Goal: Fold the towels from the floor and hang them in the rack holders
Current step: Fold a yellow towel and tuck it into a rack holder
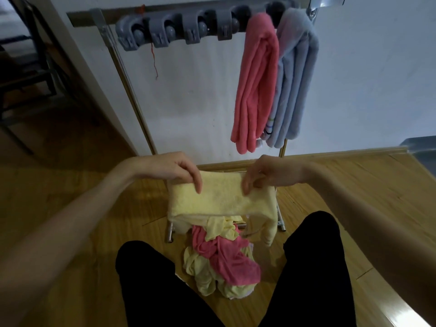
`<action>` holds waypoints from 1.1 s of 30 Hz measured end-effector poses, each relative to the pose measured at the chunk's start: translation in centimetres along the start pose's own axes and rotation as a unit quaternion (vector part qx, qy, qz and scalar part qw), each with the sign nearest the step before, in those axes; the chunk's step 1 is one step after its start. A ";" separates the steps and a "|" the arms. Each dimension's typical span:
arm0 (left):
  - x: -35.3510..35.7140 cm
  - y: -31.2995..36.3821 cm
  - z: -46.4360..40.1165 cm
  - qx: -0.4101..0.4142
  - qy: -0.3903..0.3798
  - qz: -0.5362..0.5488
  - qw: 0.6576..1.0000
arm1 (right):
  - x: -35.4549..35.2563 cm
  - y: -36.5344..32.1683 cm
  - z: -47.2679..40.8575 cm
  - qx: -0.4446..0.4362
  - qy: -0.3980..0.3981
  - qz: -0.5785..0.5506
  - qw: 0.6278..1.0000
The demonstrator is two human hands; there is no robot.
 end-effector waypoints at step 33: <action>-19.7 7.3 -3.7 -0.146 0.619 -0.373 0.676 | -11.8 -13.5 -6.8 -0.241 0.532 -0.038 0.811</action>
Point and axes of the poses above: each hand's wrist, its own z-axis away from the middle knuckle, its own x-axis out of the palm, y = z × x, the point moved 4 cm from there along -z, towards the middle knuckle, and after that the axes turned 13 degrees about -z, right-handed, at the moved point
